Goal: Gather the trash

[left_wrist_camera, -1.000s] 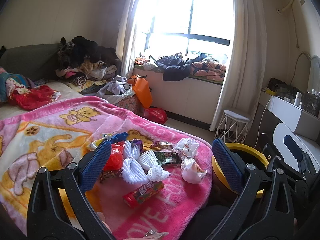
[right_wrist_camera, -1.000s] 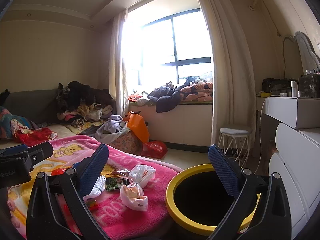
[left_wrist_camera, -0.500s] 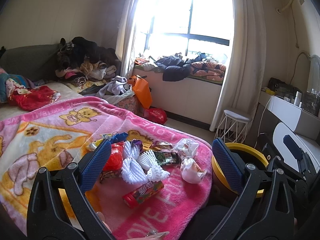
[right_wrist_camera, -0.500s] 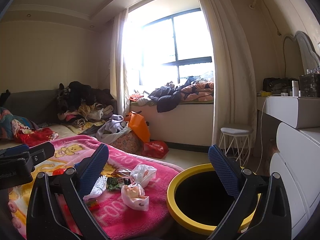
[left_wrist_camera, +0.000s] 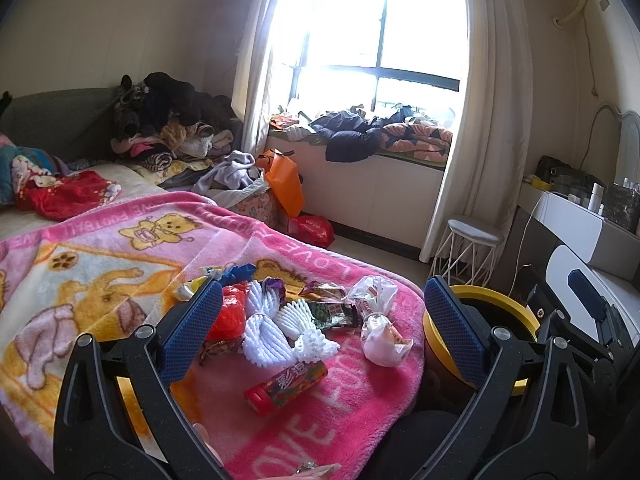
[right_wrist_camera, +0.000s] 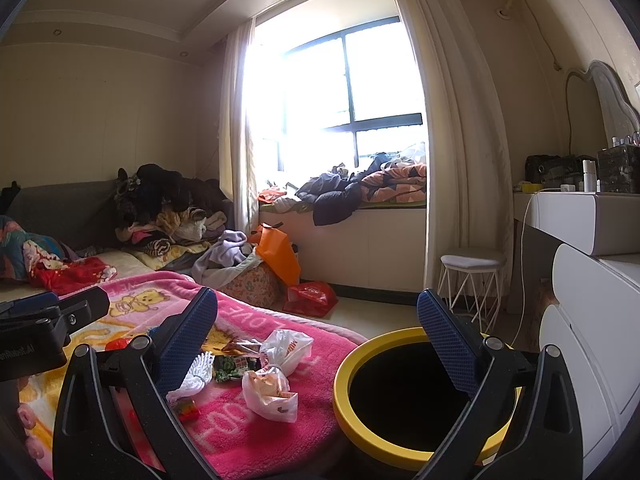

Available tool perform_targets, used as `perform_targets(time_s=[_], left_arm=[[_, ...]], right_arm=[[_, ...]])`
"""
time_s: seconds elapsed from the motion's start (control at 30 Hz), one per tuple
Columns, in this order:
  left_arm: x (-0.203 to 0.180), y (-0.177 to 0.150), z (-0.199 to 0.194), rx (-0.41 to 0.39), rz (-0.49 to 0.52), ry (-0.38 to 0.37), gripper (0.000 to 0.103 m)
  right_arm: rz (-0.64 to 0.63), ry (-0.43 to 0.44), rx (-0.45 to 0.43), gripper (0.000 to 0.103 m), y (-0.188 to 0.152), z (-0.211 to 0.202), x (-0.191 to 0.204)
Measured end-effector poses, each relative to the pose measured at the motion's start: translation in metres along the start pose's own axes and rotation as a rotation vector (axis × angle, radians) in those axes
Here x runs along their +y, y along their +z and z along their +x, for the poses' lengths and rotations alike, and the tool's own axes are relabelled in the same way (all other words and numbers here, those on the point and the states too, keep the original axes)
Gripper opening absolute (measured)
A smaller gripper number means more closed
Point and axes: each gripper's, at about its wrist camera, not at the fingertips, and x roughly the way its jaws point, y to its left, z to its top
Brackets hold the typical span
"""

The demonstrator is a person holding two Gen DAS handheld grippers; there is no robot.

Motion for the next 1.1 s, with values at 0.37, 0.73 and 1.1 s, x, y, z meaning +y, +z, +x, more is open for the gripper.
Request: perform_targets(time_s=[0.37,0.73,1.1], left_arm=[[0.009,-0.006,0.006,0.008,-0.035,0.040,0.093],[0.050,0.004,0.012,0.010,-0.102,0.124,0.093],[0.087,0.005,0.030,0.038,-0.105,0.257,0.093]], right_arm=[[-0.002,0.050,0.049,0.097,0.000,0.009,0.008],[-0.047,0.158,0.084,0.097,0.000,0.022,0.045],[-0.042,0.204,0.154,0.097,-0.001,0.058,0.076]])
